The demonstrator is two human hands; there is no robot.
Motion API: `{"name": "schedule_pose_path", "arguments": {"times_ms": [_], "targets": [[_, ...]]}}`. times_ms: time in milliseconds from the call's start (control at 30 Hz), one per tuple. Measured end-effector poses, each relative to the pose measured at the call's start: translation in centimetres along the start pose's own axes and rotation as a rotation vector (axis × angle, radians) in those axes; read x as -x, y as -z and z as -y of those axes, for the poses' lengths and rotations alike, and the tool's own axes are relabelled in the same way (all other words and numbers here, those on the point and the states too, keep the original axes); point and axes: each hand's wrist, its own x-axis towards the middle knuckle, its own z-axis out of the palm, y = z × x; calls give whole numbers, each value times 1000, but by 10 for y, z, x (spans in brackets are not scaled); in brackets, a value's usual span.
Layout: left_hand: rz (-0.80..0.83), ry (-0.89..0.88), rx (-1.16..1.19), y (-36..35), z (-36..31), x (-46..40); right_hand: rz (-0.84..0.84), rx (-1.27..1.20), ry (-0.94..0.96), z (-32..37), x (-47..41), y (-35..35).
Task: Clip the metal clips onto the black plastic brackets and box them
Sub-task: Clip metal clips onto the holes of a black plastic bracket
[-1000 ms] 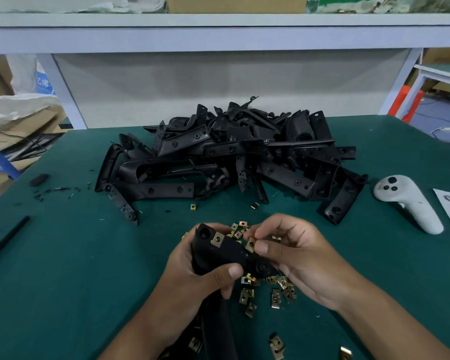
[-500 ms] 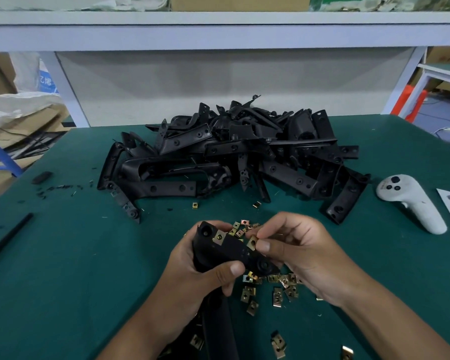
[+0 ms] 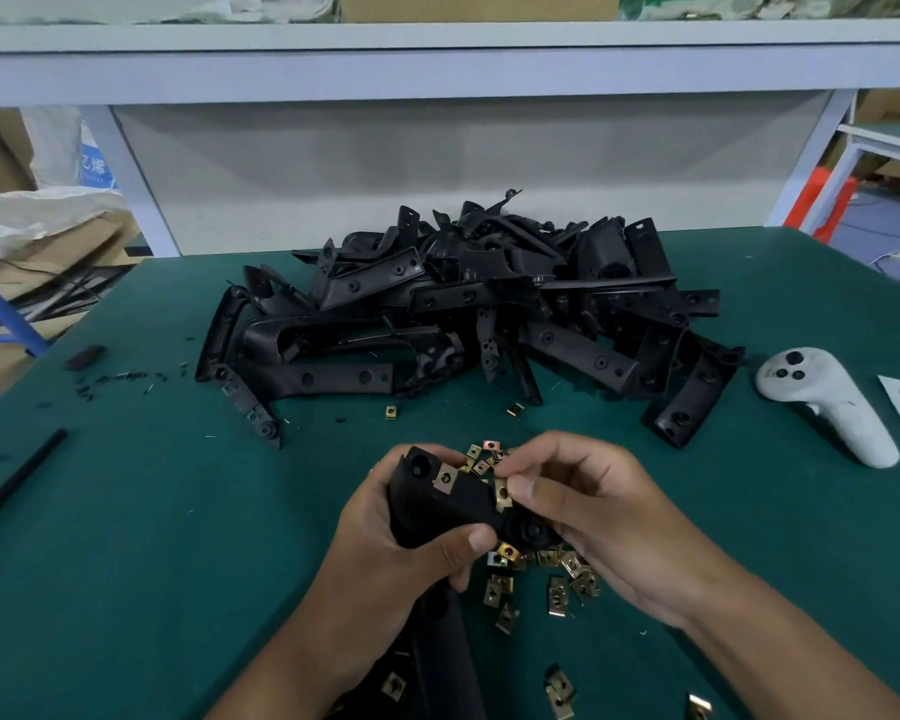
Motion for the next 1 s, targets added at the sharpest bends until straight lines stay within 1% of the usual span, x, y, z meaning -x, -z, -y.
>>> {"name": "schedule_pose_path", "arguments": {"times_ms": [67, 133, 300, 467, 633, 767, 1000], "targets": [[5, -5, 10, 0, 0, 0, -59, -88, -21, 0, 0, -2], [0, -4, 22, 2, -1, -1, -104, -115, -43, 0, 0, -3], [-12, 1, 18, 1, -2, 0, -97, -103, -48, 2, 0, -5], [-7, -5, 13, 0, -2, 0, -166, -55, -18, -1, -1, -5], [-13, -2, 23, 3, 0, -1, -112, -4, -21, -3, -1, -4], [13, -7, 16, 4, 1, -1, -102, 44, 42, -2, -1, -1], [32, -12, -56, 8, 0, 0, -35, 236, 183, 2, 2, 5]]}}
